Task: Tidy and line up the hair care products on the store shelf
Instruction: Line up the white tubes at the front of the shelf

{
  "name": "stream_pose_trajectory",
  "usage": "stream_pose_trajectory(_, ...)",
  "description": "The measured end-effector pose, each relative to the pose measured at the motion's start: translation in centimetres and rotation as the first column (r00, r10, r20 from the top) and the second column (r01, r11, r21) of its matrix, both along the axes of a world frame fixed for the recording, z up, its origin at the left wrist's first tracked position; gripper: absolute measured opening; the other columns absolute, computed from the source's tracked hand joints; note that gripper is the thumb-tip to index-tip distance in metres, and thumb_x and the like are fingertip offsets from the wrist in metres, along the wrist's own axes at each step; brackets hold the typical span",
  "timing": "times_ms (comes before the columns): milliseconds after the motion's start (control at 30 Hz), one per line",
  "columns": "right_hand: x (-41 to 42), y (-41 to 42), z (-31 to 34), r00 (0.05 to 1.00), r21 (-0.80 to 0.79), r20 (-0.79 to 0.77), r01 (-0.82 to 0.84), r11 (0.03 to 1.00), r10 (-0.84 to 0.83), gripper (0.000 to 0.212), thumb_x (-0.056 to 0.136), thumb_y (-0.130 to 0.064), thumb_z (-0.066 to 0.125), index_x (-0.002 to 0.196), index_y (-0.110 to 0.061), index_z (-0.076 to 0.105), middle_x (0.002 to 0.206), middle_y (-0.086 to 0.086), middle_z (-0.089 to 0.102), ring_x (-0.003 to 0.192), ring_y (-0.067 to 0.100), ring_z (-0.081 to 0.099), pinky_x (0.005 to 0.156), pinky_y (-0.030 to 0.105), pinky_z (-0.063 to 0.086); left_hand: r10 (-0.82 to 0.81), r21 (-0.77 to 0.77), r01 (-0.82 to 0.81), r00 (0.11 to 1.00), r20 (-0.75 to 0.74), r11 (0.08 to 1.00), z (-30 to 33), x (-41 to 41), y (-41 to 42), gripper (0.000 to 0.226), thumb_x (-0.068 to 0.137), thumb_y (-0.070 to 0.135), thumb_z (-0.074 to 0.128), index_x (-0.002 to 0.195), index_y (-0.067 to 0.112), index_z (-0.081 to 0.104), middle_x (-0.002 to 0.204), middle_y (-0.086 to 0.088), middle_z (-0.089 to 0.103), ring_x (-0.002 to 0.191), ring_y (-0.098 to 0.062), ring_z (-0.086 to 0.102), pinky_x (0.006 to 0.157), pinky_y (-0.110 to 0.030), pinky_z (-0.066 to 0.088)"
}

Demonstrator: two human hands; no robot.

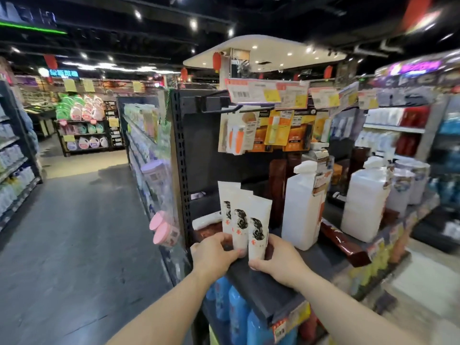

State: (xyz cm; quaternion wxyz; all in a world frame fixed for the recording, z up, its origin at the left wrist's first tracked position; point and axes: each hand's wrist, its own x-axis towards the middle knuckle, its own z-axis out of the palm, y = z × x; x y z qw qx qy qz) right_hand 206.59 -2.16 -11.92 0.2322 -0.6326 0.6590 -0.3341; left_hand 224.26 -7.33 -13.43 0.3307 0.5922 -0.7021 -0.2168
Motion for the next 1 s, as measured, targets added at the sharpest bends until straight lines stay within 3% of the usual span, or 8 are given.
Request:
stream_pose_trajectory(167, 0.7, 0.8, 0.1, 0.998, 0.007, 0.020, 0.052, 0.999, -0.052, 0.050, 0.061, -0.036, 0.081, 0.105, -0.025, 0.060, 0.102, -0.010, 0.069, 0.092, 0.007, 0.064, 0.085, 0.034, 0.052, -0.055, 0.017, 0.056, 0.998, -0.022, 0.998, 0.2, 0.2, -0.2, 0.031, 0.067, 0.061, 0.074, 0.093, 0.047, 0.064, 0.074, 0.027, 0.062, 0.094, 0.001, 0.062, 0.100, -0.035, 0.037)
stream_pose_trajectory(367, 1.0, 1.1, 0.0, 0.996, 0.004, 0.035, 0.078, 0.997, -0.078, 0.051, 0.062, -0.034, 0.081, 0.107, -0.025, 0.060, 0.103, -0.010, 0.068, 0.093, 0.006, 0.063, 0.085, 0.031, 0.052, -0.125, -0.011, 0.125, 0.992, 0.023, 0.992, 0.5, 0.7, -0.1, 0.017, 0.072, 0.060, 0.070, 0.086, 0.053, 0.065, 0.080, 0.028, 0.066, 0.097, 0.000, 0.062, 0.099, -0.036, 0.039)
stream_pose_trajectory(433, 1.1, 1.1, -0.1, 0.995, 0.006, 0.050, 0.083, 0.997, -0.083, 0.050, 0.061, -0.034, 0.080, 0.105, -0.023, 0.060, 0.102, -0.009, 0.069, 0.094, 0.008, 0.064, 0.085, 0.034, 0.052, -0.137, -0.050, 0.144, 0.984, 0.118, 0.988, 0.4, 1.1, -0.3, 0.034, 0.073, 0.065, 0.065, 0.100, 0.045, 0.069, 0.096, 0.023, 0.070, 0.101, -0.003, 0.061, 0.097, -0.036, 0.040)
stream_pose_trajectory(500, 1.1, 1.1, -0.1, 0.995, 0.009, 0.060, 0.082, 0.997, -0.083, 0.049, 0.061, -0.034, 0.081, 0.104, -0.023, 0.060, 0.102, -0.008, 0.069, 0.094, 0.008, 0.064, 0.085, 0.036, 0.052, -0.121, -0.102, 0.139, 0.979, 0.164, 0.985, 0.4, 1.8, -0.5, 0.045, 0.071, 0.069, 0.066, 0.104, 0.039, 0.069, 0.097, 0.022, 0.070, 0.099, -0.001, 0.061, 0.094, -0.034, 0.043)
stream_pose_trajectory(600, 1.1, 1.2, -0.1, 0.994, 0.024, 0.077, 0.074, 0.997, -0.076, 0.048, 0.061, -0.036, 0.081, 0.103, -0.026, 0.060, 0.100, -0.010, 0.070, 0.091, 0.005, 0.064, 0.083, 0.034, 0.054, -0.077, -0.230, 0.084, 0.996, 0.039, 0.970, 0.7, 3.4, -1.1, 0.031, 0.067, 0.056, 0.076, 0.090, 0.035, 0.071, 0.078, 0.022, 0.066, 0.081, 0.001, 0.063, 0.085, -0.033, 0.051)
stream_pose_trajectory(700, 1.3, 1.2, 0.0, 0.993, 0.030, 0.088, 0.080, 0.996, -0.083, 0.047, 0.062, -0.036, 0.081, 0.103, -0.028, 0.060, 0.098, -0.012, 0.069, 0.089, 0.003, 0.064, 0.083, 0.032, 0.053, 0.001, -0.307, 0.020, 0.998, 0.070, 0.951, 1.3, 5.0, -2.5, 0.035, 0.067, 0.051, 0.079, 0.096, 0.033, 0.071, 0.092, 0.013, 0.069, 0.089, -0.014, 0.063, 0.082, -0.038, 0.052)
stream_pose_trajectory(833, 1.4, 1.2, 0.0, 0.991, 0.025, 0.100, 0.090, 0.996, -0.092, 0.043, 0.063, -0.035, 0.081, 0.101, -0.029, 0.061, 0.095, -0.014, 0.070, 0.086, 0.001, 0.065, 0.083, 0.031, 0.054, 0.007, -0.127, 0.026, 0.968, 0.250, 0.992, 1.3, 5.4, -3.8, 0.072, 0.066, 0.060, 0.075, 0.130, 0.032, 0.055, 0.128, 0.001, 0.055, 0.117, -0.024, 0.051, 0.097, -0.039, 0.042)
stream_pose_trajectory(1000, 1.3, 1.1, -0.3, 0.990, 0.033, 0.104, 0.094, 0.995, -0.097, 0.045, 0.059, -0.041, 0.080, 0.098, -0.030, 0.061, 0.093, -0.014, 0.070, 0.086, 0.002, 0.065, 0.081, 0.032, 0.054, -0.024, -0.019, 0.028, 0.980, 0.199, 0.999, 0.1, 5.6, -4.1, 0.075, 0.074, 0.046, 0.076, 0.138, 0.025, 0.045, 0.129, -0.001, 0.048, 0.111, -0.024, 0.058, 0.090, -0.035, 0.048)
